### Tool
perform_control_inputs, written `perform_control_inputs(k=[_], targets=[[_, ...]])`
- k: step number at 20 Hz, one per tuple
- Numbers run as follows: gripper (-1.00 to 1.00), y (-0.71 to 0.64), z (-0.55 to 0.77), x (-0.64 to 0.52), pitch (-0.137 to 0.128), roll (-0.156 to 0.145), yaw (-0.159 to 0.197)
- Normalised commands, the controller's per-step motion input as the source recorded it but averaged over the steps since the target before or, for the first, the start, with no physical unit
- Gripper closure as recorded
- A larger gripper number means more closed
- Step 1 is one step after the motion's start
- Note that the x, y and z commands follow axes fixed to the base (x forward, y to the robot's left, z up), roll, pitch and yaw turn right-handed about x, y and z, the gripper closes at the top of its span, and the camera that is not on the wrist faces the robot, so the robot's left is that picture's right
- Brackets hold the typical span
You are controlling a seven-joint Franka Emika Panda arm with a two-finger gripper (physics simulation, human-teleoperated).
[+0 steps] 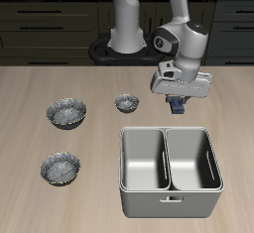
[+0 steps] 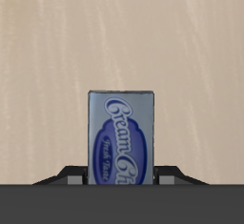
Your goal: Place the cream cheese in the largest bowl
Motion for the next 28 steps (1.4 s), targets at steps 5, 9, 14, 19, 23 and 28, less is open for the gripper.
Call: perform_control_inputs(k=[5,9,14,19,23,28], targets=[[1.00,-0.20,0.50,-0.03,-0.071,0.074,0.003],[1.00,-0.39,0.53,-0.02,-0.008,0.066,0.022],[1.00,-0.49,0.68,-0.08,-0.047,0.067,-0.040],[1.00,-0.64,0.76,-0.13,-0.083,0.070,-0.010],[1.00,-0.77,0.45,0.15,0.044,0.041,-0.020],[1.00,-0.65,0.29,0.16,-0.012,0.001,0.023]])
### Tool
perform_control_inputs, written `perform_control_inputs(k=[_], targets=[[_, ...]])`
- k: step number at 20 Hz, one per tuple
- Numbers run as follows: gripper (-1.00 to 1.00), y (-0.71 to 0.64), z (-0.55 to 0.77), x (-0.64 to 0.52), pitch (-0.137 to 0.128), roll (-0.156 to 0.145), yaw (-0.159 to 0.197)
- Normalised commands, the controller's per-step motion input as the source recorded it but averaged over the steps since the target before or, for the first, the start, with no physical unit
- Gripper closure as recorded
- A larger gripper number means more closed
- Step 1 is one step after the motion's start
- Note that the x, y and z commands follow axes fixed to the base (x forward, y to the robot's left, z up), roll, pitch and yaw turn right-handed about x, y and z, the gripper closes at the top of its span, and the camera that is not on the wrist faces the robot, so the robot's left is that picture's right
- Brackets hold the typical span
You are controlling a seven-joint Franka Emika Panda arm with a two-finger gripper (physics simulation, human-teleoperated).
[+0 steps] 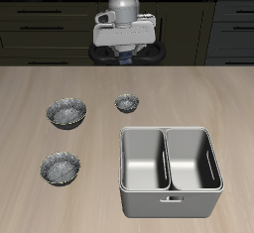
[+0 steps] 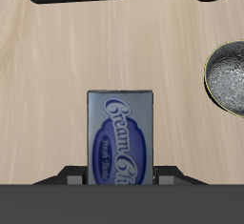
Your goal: Place the cream cheese in the largest bowl
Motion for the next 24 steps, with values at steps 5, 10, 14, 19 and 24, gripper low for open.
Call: perform_control_inputs(k=[5,10,14,19,24], targets=[[1.00,-0.62,0.25,0.22,-0.014,0.011,0.019],[1.00,-0.57,0.23,0.20,-0.007,0.015,0.023],[1.00,-0.62,-0.05,0.34,0.063,-0.089,-0.010],[1.00,-0.48,-0.03,0.23,0.010,-0.071,-0.030],[1.00,-0.45,0.02,0.27,-0.017,-0.026,-0.010]])
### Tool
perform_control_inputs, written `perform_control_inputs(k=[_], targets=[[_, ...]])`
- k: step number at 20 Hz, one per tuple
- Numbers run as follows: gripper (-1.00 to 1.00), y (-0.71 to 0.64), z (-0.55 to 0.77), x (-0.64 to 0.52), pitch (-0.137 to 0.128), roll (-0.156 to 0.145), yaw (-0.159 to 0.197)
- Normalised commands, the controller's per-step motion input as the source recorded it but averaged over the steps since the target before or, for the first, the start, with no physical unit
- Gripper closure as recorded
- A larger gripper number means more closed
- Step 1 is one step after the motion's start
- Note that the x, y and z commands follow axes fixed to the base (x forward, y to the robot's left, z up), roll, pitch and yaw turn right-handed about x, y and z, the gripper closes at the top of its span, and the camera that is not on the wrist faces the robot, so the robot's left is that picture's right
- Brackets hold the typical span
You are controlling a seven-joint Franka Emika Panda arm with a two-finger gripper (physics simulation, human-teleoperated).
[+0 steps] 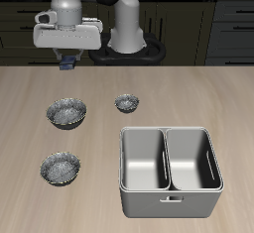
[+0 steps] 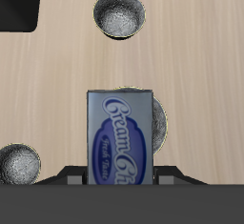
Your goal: Place the cream cheese in the largest bowl
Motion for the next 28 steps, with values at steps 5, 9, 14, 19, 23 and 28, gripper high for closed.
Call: perform_control_inputs(k=[5,9,14,19,23,28], targets=[[1.00,-0.27,-0.07,0.30,0.033,0.057,0.002],[1.00,-0.38,-0.06,0.26,0.019,-0.022,0.019],[1.00,-0.10,-0.14,0.19,0.022,0.003,0.047],[1.00,0.02,-0.26,0.16,0.043,-0.001,-0.009],[1.00,0.04,-0.13,0.10,0.000,-0.008,-0.017],[1.00,0.06,-0.33,0.07,0.026,-0.002,0.006]])
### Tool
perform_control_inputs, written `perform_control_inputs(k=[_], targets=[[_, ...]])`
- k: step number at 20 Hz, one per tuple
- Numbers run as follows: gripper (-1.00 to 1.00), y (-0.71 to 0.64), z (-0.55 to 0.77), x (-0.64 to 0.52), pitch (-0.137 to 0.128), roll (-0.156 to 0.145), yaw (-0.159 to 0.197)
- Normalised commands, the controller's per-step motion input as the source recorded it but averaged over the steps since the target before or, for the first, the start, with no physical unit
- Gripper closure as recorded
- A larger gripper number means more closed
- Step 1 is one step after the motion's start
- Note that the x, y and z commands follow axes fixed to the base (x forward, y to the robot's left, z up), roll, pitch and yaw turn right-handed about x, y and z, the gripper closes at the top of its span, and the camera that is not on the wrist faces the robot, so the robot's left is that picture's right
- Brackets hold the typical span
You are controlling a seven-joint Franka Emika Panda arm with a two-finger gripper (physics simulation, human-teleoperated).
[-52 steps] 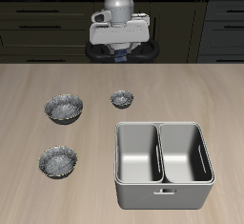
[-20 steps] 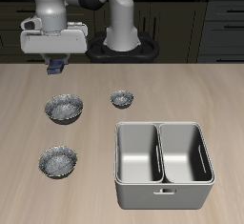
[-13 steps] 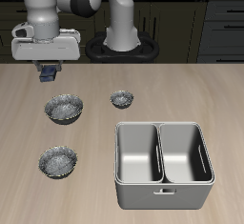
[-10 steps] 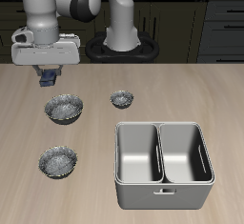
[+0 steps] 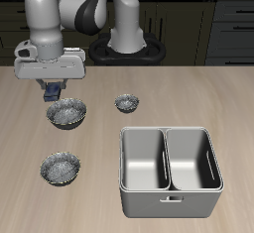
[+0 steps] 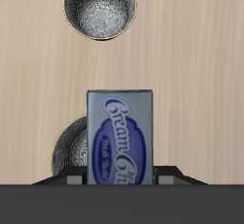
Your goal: Place the cream cheese in the largest bowl
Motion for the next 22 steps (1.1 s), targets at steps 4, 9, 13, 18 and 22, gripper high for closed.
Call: perform_control_inputs(k=[4,9,13,18,22], targets=[[1.00,0.13,-0.31,-0.06,-0.029,-0.014,-0.016],[1.00,0.14,-0.38,-0.01,-0.004,-0.009,0.017],[1.00,0.02,-0.38,-0.03,0.000,-0.002,0.029],[1.00,-0.16,-0.45,0.01,0.072,-0.040,-0.057],[-1.00,0.07,-0.58,0.04,0.108,-0.036,0.019]])
